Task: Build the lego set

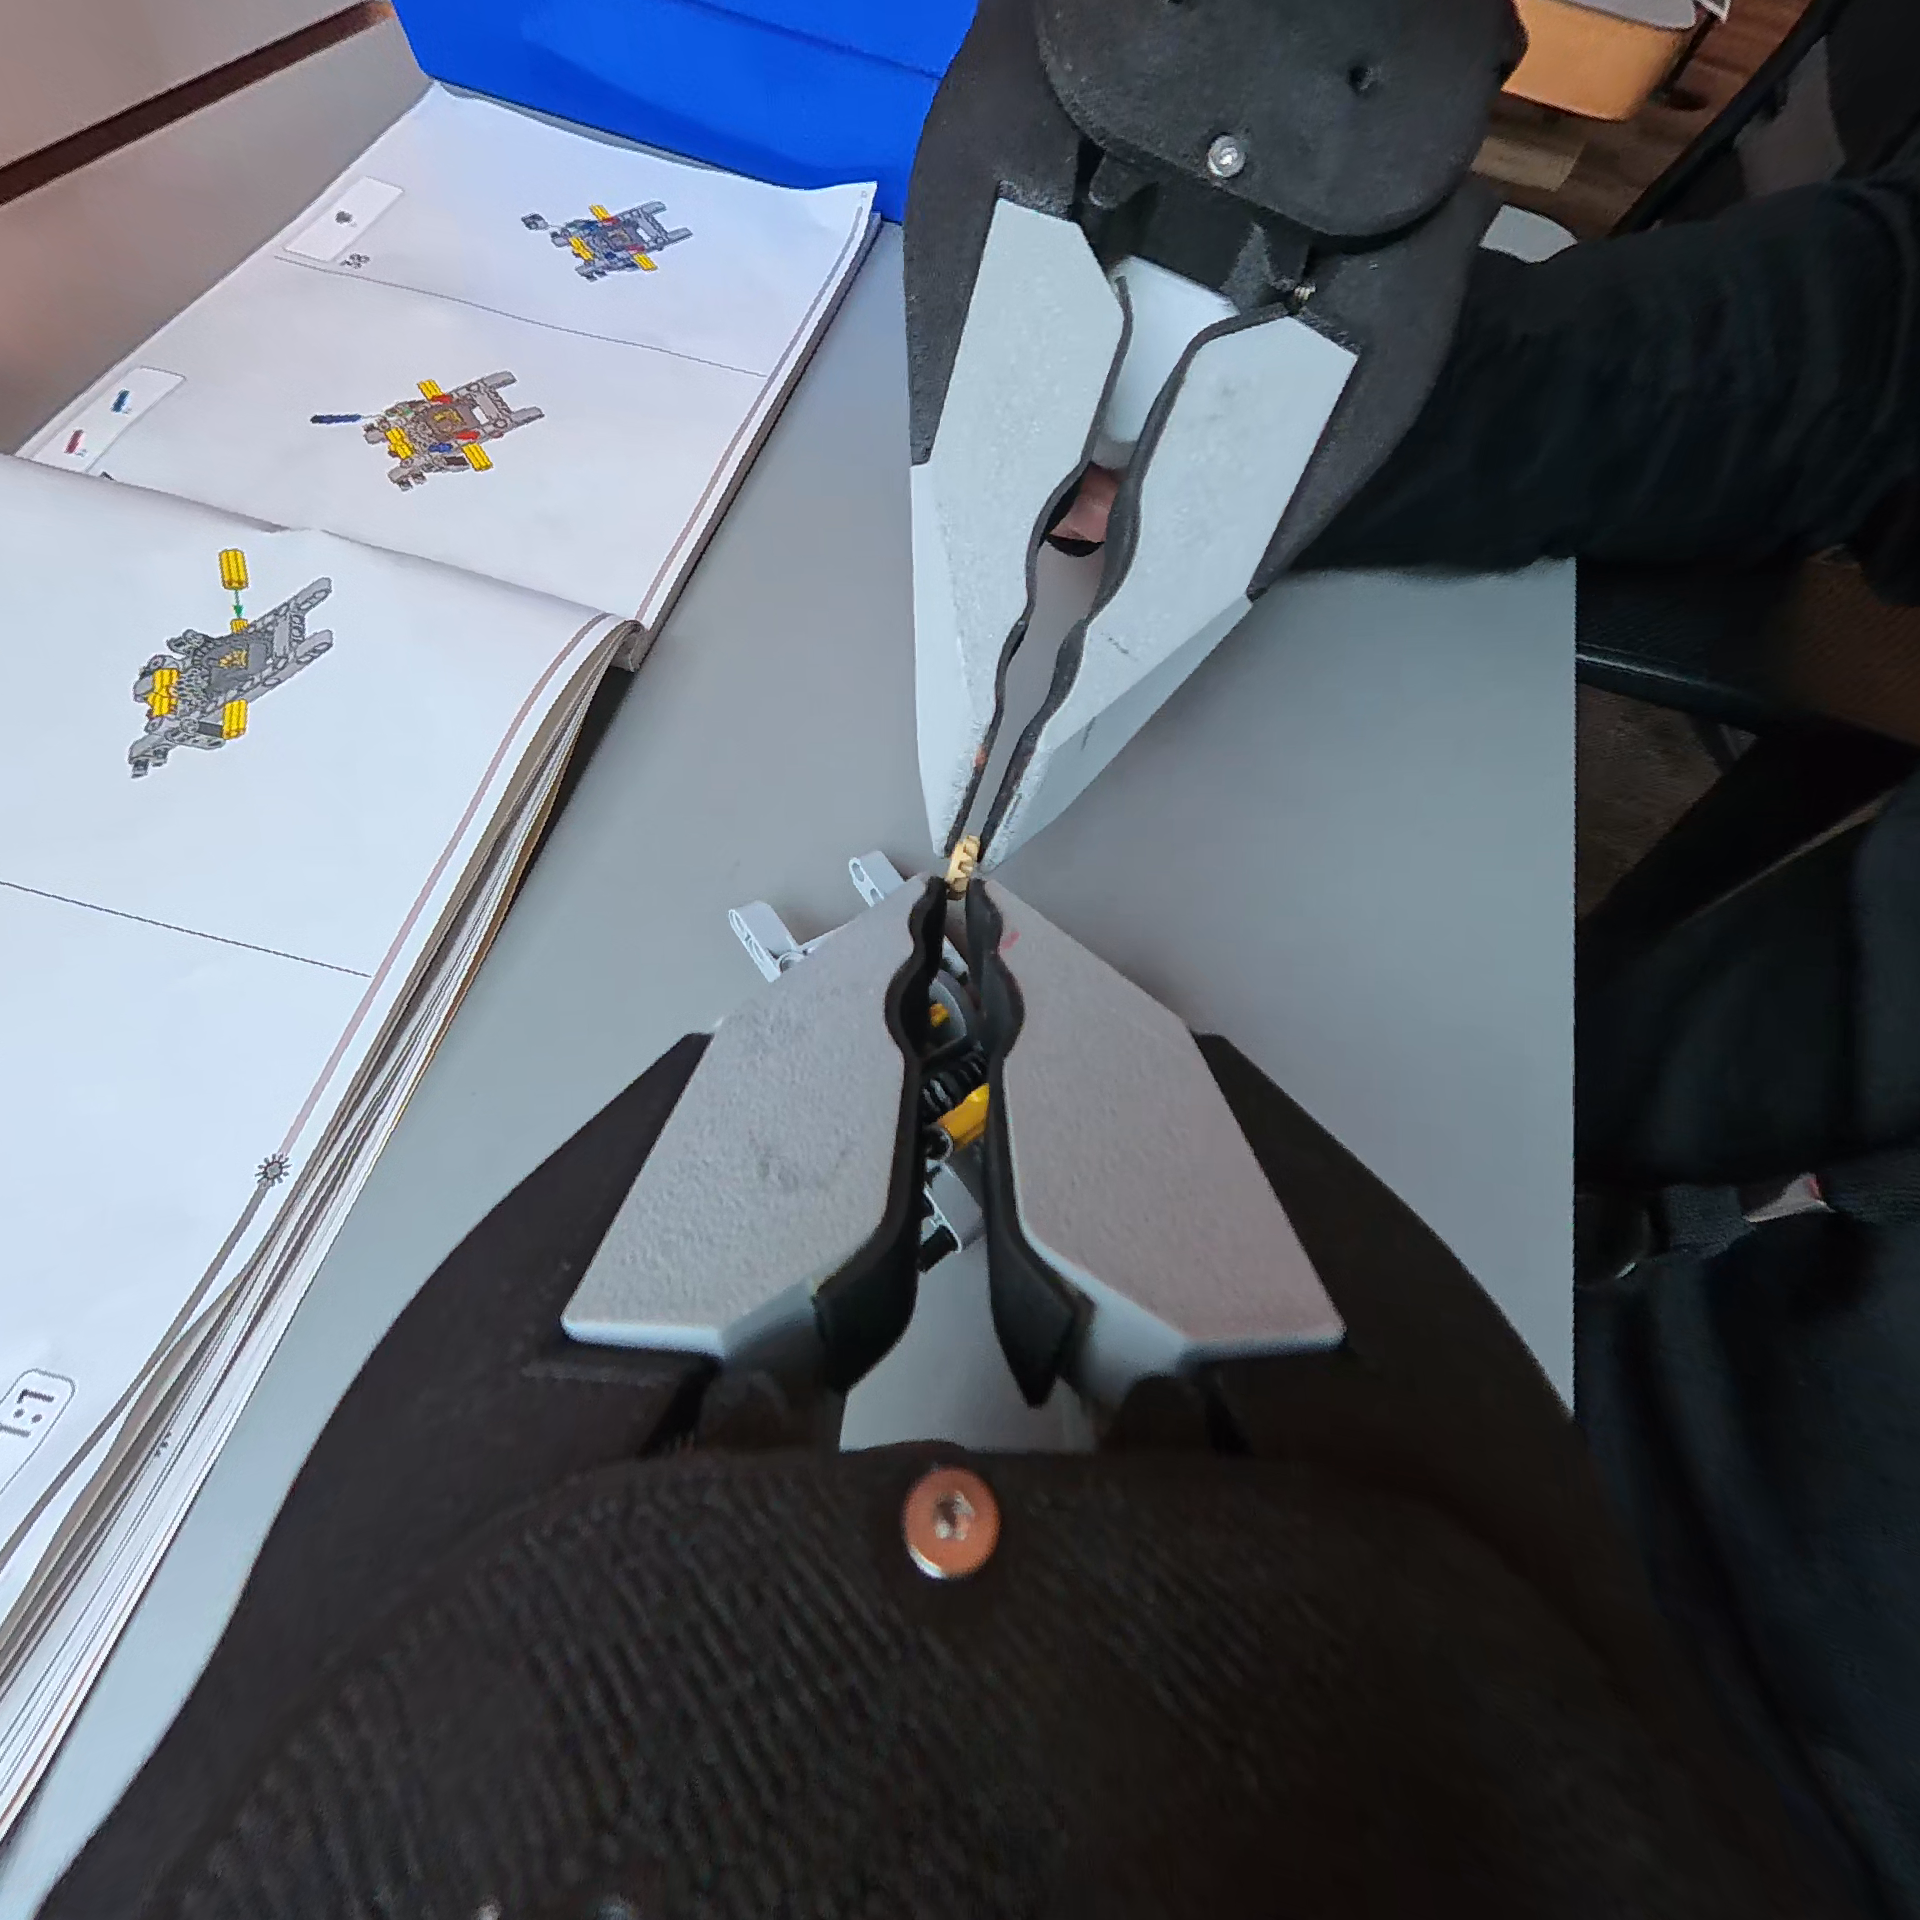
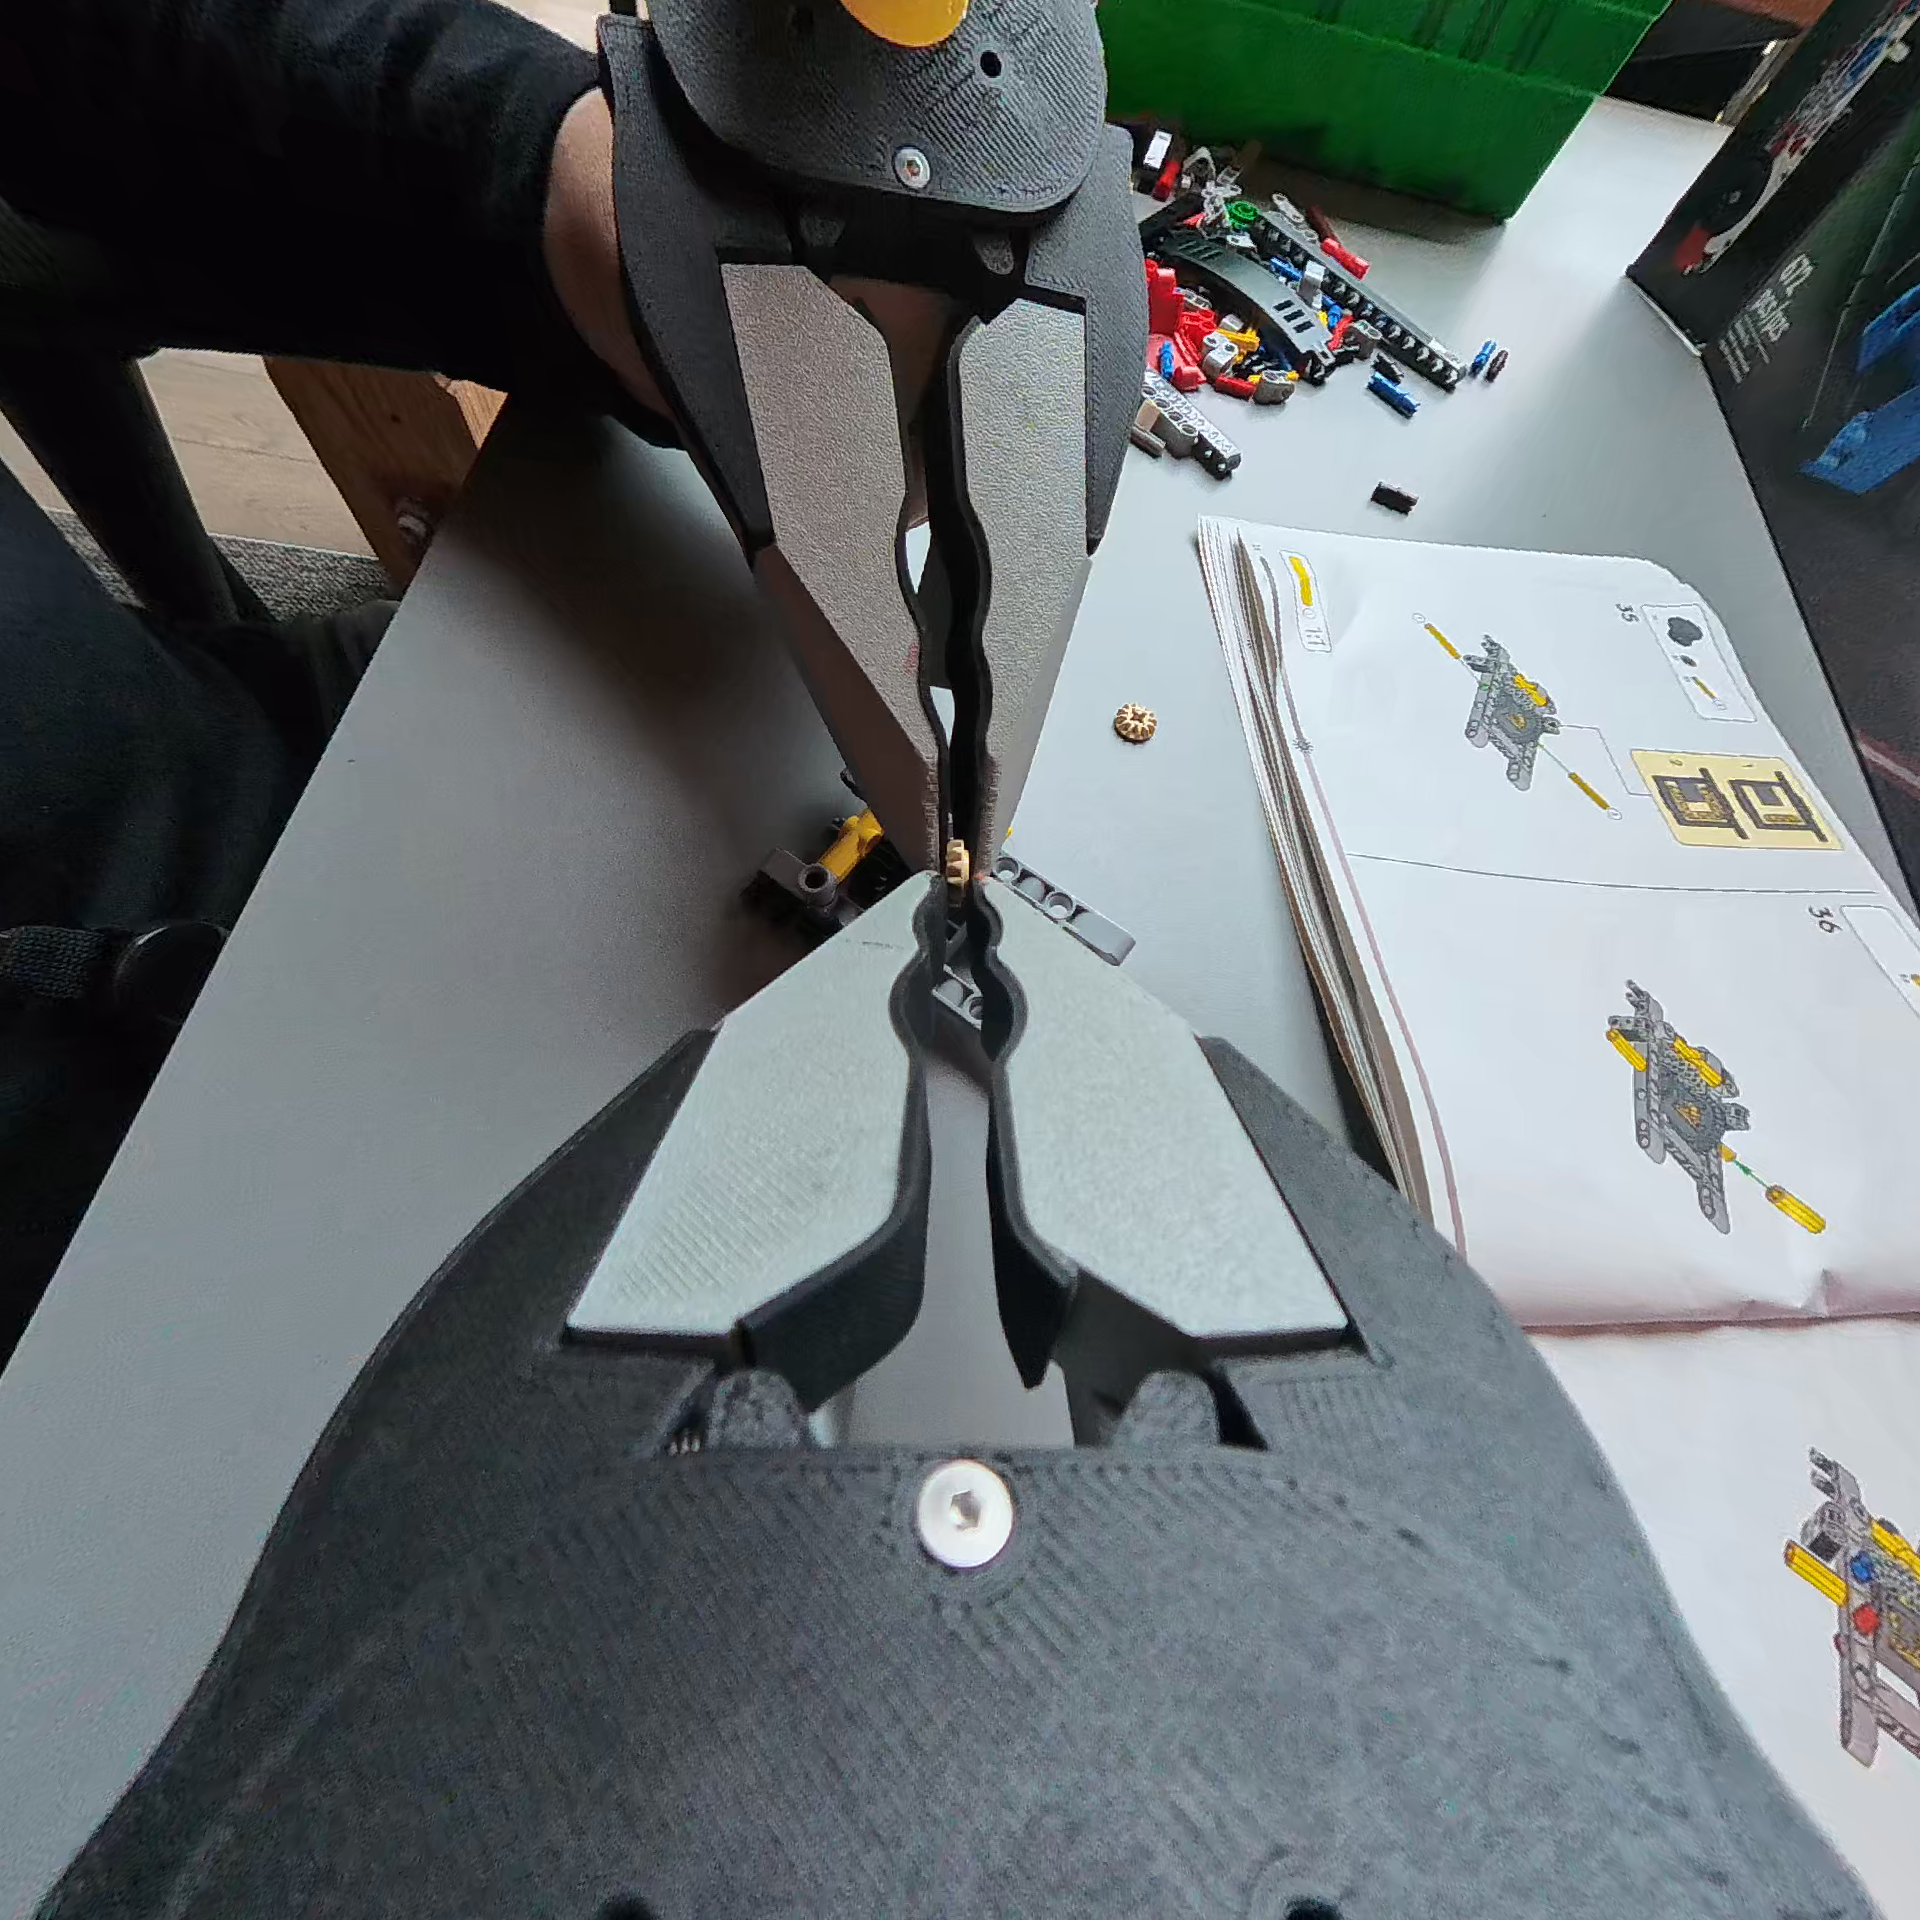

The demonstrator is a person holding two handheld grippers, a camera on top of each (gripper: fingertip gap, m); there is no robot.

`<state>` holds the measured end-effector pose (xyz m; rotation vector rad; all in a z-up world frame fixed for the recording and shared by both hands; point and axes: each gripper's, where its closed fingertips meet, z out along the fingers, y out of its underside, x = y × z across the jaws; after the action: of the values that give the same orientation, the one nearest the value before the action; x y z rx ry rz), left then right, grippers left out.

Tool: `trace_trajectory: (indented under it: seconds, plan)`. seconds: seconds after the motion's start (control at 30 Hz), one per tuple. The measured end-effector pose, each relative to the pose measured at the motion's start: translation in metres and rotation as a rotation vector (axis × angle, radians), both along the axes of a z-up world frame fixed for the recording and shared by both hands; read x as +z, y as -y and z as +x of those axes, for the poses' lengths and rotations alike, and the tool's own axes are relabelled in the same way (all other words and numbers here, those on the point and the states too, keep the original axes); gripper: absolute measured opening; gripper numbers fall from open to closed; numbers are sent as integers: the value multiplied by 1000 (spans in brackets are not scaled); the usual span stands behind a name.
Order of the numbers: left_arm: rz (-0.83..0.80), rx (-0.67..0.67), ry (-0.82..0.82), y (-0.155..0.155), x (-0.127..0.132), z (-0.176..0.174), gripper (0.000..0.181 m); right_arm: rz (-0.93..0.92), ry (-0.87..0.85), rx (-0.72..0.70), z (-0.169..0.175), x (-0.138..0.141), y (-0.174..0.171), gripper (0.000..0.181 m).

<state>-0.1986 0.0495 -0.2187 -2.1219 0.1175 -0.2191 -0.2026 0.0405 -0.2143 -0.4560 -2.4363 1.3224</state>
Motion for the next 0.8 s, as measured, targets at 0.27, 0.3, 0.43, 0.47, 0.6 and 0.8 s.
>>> trace_trajectory:
  seconds: [0.27,0.3,0.43,0.47,0.6,0.8]
  plan:
    - [-12,-6,-2,1,-2,1,1,8,-18,6,1,1,1,0]
    - [-11,-6,-4,1,-2,1,0,11,-23,6,1,1,1,0]
    - [-19,-4,4,1,-3,0,0,26,-27,0,1,-1,1,0]
    - [-24,-4,3,1,-3,0,0,29,-23,1,1,-2,1,0]
    - [-42,0,13,2,-5,1,1,40,-27,1,1,-3,1,0]
    - [-62,76,41,13,5,-19,19,85,-81,-32,-4,-1,-8,0]
